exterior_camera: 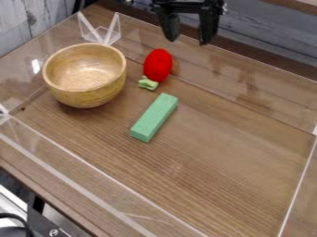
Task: Put the green block in the brown bowl
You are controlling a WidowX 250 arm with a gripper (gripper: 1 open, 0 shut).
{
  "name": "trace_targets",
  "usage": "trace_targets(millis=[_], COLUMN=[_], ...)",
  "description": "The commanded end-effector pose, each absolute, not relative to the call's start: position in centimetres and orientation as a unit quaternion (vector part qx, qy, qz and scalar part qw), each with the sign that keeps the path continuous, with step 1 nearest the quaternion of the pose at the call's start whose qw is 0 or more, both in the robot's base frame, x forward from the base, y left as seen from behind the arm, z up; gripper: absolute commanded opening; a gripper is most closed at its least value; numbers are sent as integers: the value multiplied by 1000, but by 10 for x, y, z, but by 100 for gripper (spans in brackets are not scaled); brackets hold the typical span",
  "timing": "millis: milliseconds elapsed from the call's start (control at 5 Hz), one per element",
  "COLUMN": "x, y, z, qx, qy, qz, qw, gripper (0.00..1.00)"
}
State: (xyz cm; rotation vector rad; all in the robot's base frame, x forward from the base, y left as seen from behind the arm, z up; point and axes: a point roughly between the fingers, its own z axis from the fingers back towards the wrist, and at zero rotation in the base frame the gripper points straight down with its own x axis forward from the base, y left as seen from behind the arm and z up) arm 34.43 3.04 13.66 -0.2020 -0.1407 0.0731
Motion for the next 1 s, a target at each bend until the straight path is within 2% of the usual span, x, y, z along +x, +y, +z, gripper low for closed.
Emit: trace_targets(millis=[0,400,800], x=[349,344,339], y=[35,48,45], z=[160,161,156], qx=[-99,-101,-105], qy=[-103,-98,-92], qz=[20,10,58], qw=[989,990,988], gripper=[100,100,100])
